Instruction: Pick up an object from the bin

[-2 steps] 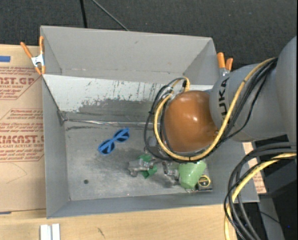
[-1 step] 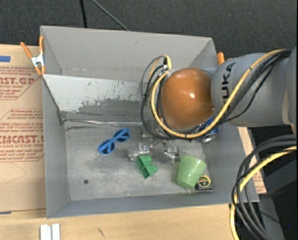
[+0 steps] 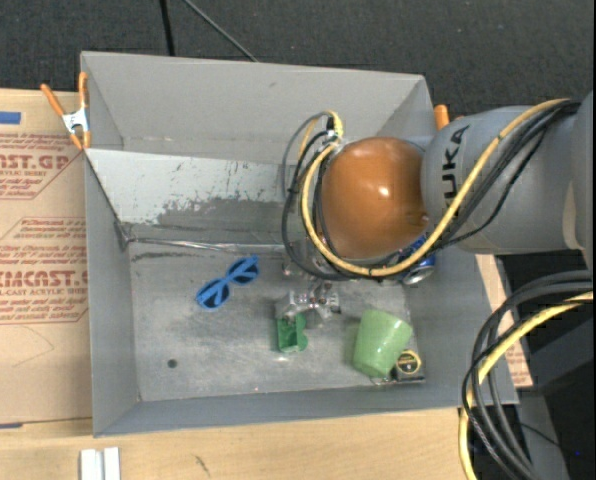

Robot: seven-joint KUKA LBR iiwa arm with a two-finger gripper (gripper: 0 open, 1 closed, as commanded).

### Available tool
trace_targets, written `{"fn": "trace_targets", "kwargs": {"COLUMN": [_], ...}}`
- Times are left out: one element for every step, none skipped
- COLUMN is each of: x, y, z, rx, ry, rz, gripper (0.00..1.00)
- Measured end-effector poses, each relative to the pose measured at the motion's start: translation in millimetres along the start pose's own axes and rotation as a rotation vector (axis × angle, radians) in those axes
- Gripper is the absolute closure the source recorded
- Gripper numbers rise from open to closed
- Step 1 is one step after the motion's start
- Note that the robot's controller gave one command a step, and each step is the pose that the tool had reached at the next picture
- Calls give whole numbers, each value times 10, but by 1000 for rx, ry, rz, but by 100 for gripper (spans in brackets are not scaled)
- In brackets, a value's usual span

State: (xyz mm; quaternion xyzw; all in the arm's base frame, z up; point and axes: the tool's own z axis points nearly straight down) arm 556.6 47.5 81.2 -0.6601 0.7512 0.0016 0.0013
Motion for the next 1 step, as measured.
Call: {"fn": "trace_targets", "kwargs": {"x": [-322], "y": [96], "z": [-1768], "rx": [9], "ry": [-1], "rz": [-14], "gripper": [100]}}
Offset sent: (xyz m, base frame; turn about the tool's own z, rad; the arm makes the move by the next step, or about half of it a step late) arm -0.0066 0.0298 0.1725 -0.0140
